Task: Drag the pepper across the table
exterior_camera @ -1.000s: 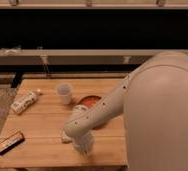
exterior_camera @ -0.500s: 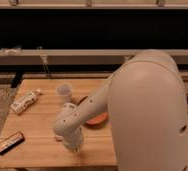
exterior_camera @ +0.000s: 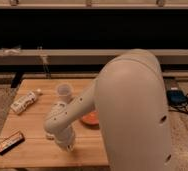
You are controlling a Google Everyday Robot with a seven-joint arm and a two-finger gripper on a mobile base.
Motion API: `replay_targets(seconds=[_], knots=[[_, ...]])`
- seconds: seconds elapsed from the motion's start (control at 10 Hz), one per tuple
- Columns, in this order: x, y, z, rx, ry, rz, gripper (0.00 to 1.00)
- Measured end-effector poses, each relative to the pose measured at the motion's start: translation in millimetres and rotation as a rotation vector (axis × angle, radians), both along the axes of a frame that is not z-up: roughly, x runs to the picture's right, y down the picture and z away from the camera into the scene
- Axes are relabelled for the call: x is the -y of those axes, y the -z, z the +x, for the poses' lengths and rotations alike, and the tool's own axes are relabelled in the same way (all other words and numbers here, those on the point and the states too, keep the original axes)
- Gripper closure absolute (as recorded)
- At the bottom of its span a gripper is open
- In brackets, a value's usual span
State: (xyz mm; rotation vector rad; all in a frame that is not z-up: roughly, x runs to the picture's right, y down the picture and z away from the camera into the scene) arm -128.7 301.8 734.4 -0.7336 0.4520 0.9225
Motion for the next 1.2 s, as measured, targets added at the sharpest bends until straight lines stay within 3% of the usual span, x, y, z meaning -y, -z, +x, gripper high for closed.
replay_targets(seconds=[0.3,0.9,1.2], knots=[[4.4,-1.1,-17.3,0.045,0.037,0.017,1.0],[20.4,8.5,-39.7,0.186,0.121,0.105,1.0],[21.2,9.9,-39.4,0.26,0.146,0.107,0.97]])
